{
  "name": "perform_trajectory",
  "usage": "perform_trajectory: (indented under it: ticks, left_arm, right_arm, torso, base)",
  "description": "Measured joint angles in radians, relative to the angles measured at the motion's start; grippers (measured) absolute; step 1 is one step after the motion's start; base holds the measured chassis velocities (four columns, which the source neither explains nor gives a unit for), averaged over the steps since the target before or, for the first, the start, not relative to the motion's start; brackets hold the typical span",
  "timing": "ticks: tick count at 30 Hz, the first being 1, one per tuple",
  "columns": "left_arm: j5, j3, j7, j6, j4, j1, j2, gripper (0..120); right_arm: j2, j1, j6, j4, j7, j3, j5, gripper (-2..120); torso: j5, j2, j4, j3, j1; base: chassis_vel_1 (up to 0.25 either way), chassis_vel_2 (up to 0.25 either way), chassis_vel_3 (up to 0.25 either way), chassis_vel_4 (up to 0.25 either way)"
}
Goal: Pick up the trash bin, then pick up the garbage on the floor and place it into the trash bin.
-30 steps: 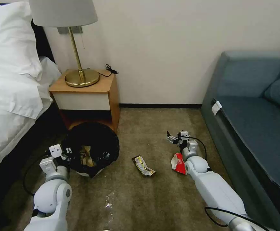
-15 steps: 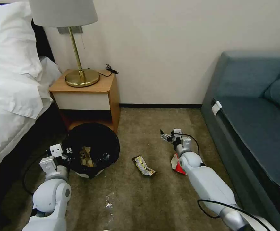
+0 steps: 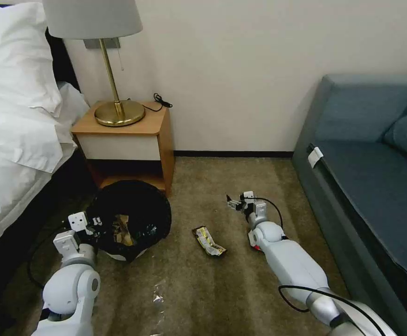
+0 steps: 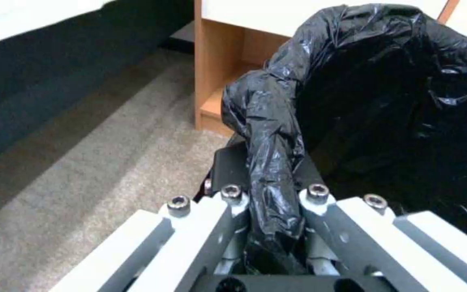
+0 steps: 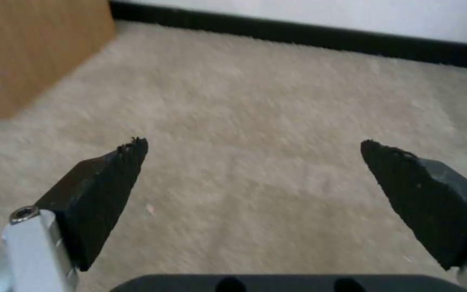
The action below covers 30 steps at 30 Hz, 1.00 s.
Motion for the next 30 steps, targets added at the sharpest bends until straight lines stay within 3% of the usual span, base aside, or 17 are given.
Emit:
perform_trajectory:
  ticks: [10, 16, 30]
  left_arm:
    - [0.002, 0.024, -0.001, -0.002, -0.001, -0.003, -0.003, 4]
    - [0.002, 0.029, -0.008, 0.005, -0.015, -0.003, 0.006, 4]
    - [0.002, 0.039, -0.011, 0.006, -0.012, -0.010, 0.005, 4]
  right_arm:
    - [-0.010, -0.002, -0.097, -0.067, 0.023, 0.006, -0.078, 100]
    - [0.005, 0.004, -0.099, -0.143, 0.006, 0.040, -0.149, 100]
    - [0.012, -0.014, -0.091, -0.174, -0.010, 0.085, -0.207, 100]
  torso:
    - [0.0000, 0.000, -0.0001, 0.000, 0.000]
    - [0.0000, 0.000, -0.0001, 0.000, 0.000]
    - [0.0000, 0.000, 0.0000, 0.000, 0.000]
  base:
    - [0.000, 0.000, 0.000, 0.000]
    - [0.000, 0.000, 0.000, 0.000]
    - [0.000, 0.000, 0.000, 0.000]
